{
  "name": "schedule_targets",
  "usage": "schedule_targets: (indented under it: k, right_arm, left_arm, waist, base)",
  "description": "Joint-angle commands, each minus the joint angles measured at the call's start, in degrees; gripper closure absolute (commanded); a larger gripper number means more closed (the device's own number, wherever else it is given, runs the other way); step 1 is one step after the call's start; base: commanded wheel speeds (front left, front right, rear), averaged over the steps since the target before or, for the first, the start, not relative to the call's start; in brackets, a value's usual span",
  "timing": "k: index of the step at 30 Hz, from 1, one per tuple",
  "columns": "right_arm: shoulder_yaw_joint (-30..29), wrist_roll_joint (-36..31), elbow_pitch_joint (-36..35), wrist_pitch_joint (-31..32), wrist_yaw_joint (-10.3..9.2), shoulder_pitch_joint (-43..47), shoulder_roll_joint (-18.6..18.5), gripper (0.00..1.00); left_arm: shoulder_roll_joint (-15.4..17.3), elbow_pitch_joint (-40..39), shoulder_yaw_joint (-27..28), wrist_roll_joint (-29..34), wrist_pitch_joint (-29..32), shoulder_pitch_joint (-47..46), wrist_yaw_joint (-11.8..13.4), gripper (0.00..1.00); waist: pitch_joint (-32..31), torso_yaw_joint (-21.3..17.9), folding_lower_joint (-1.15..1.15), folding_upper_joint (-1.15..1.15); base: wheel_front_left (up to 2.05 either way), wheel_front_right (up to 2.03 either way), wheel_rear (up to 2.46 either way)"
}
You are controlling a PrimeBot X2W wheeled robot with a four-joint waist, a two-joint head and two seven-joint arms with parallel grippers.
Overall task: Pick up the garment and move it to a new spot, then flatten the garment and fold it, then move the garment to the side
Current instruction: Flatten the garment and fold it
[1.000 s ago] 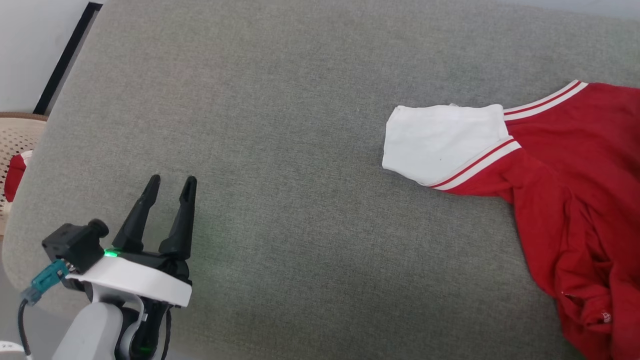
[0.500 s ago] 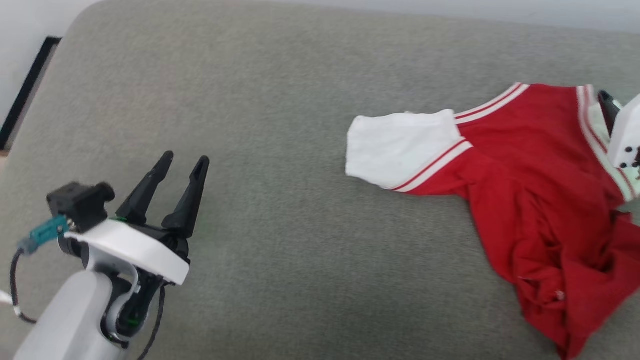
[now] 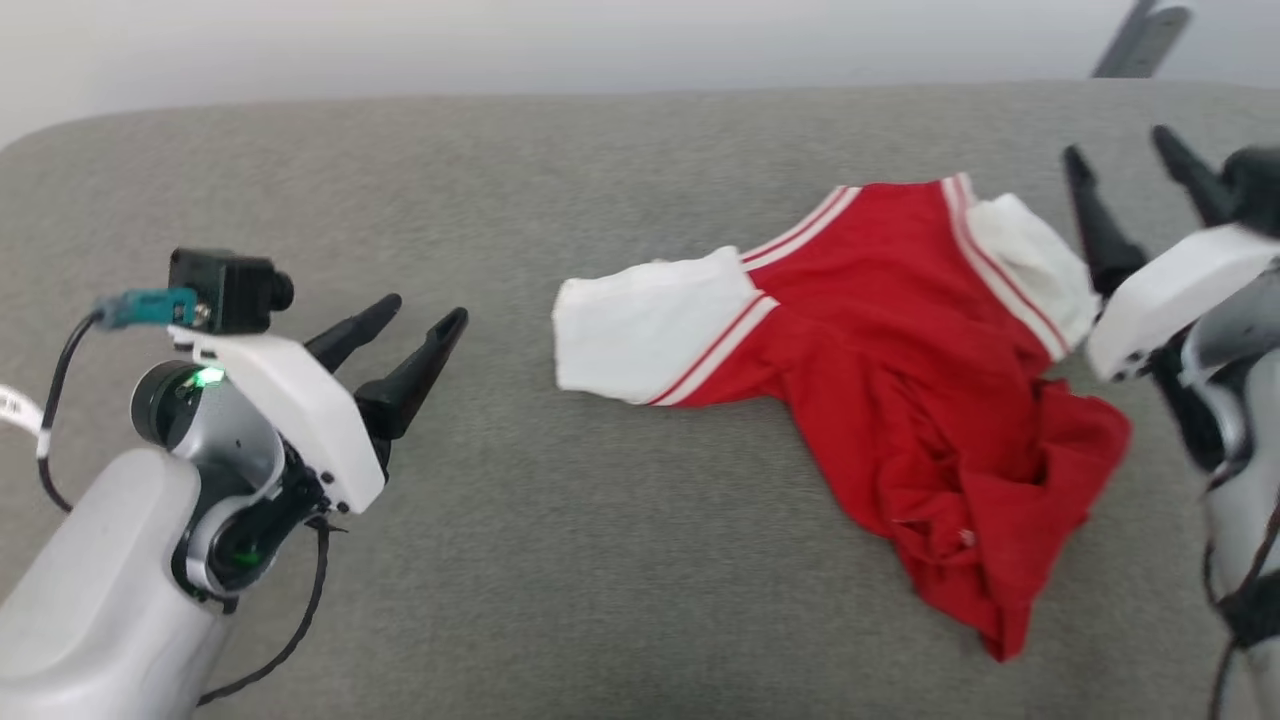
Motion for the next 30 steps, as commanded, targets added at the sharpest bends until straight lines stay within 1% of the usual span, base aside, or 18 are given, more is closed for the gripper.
schedule_targets:
  k: [1,4,7,8,15,19,23,27,30]
  right_arm:
    - [0.05,-1.03,-2.52,-1.45,-0.12,2.26,0.94,0.00]
    - [-0.01,-1.69,-7.89,-3.81,-0.12,5.76,2.81,0.00]
    - [-0.30,-2.24,-12.20,-5.83,-0.12,9.03,4.81,0.00]
    - [-0.73,-3.15,-14.81,-6.91,-0.12,11.17,5.88,0.00]
    - [-2.28,-5.24,-22.51,-8.35,-0.10,18.42,10.31,0.00]
    - [-2.75,-5.47,-25.70,-8.66,-0.08,21.74,12.66,0.00]
    - [-3.02,-5.35,-27.08,-8.80,-0.08,23.57,13.66,0.00]
    - [-3.24,-5.09,-27.52,-8.91,-0.08,24.29,14.17,0.00]
    - [-3.20,-4.79,-27.50,-9.08,-0.08,24.31,14.47,0.00]
  left_arm:
    - [0.17,0.60,-0.34,-1.02,2.55,-1.41,0.92,0.00]
    - [0.28,1.71,-1.35,-2.28,7.81,-3.79,2.22,0.00]
    - [0.10,3.21,-2.25,-2.71,11.50,-5.80,2.88,0.00]
    - [0.19,4.60,-3.05,-2.52,13.90,-6.87,3.32,0.00]
    - [0.34,10.60,-5.22,-2.72,21.96,-9.73,6.41,0.00]
    - [0.22,14.86,-5.71,-2.89,24.95,-10.92,8.39,0.00]
    - [-0.76,19.33,-5.83,-3.79,26.85,-11.82,9.51,0.00]
    - [-1.55,23.35,-6.46,-3.93,28.35,-12.67,10.02,0.00]
    - [-1.99,26.55,-7.38,-2.67,28.06,-13.25,10.10,0.00]
  waist:
    - [-1.23,-2.74,0.00,0.00]
    - [-1.56,-5.03,0.00,0.00]
    - [-1.76,-7.31,0.00,0.00]
    - [-1.69,-8.77,0.00,0.00]
    - [-0.44,-13.18,0.00,0.00]
    - [0.68,-15.17,0.00,0.00]
    - [1.80,-16.76,0.00,0.00]
    - [2.96,-17.69,0.00,0.00]
    - [3.82,-18.08,0.00,0.00]
  base:
    - [0.00,0.00,0.00]
    - [0.00,0.00,0.00]
    - [0.00,0.00,0.00]
    - [0.00,0.00,0.00]
    - [0.00,0.00,0.00]
    - [0.00,0.00,0.00]
    - [0.00,0.00,0.00]
    - [0.00,0.00,0.00]
    - [0.00,0.00,0.00]
